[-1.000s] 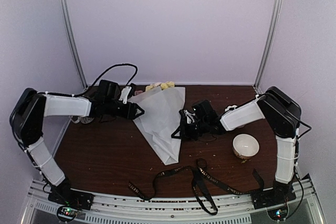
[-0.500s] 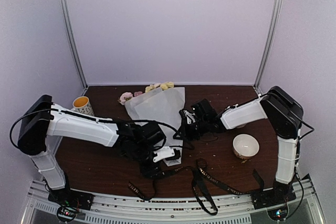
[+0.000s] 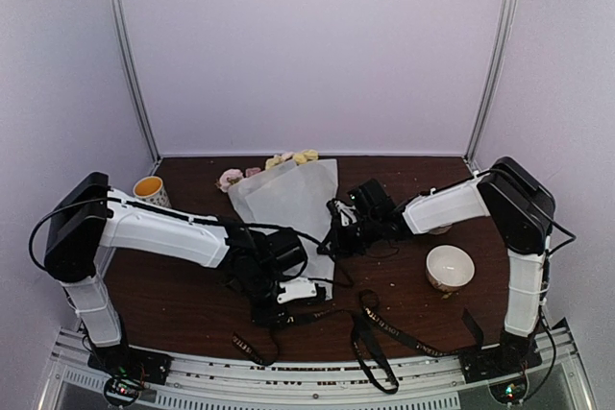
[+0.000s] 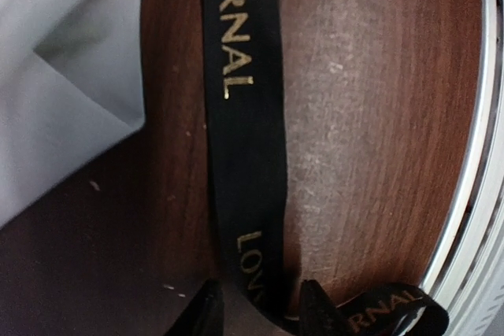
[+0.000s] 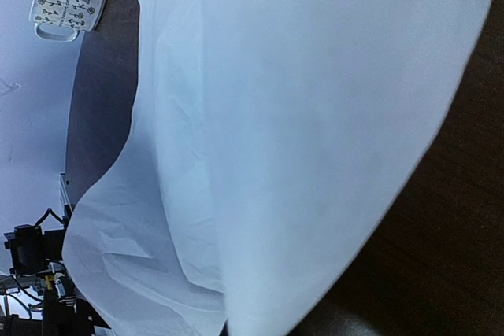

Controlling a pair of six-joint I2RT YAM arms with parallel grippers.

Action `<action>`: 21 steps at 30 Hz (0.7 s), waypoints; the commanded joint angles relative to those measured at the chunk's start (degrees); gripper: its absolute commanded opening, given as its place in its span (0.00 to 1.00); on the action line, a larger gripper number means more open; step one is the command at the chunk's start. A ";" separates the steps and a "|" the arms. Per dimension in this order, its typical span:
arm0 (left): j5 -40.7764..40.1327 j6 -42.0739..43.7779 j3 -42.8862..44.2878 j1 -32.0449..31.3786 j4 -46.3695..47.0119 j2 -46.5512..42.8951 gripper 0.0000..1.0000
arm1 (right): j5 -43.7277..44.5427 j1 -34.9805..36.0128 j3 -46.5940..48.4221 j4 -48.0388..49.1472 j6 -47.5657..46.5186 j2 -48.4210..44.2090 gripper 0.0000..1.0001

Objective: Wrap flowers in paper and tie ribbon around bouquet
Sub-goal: Move the ribbon to the center of the board.

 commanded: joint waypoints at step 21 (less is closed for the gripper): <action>-7.51 -11.59 -7.01 6.74 5.65 -1.59 0.00 | -0.57 0.39 3.11 -3.17 -0.85 -5.17 0.00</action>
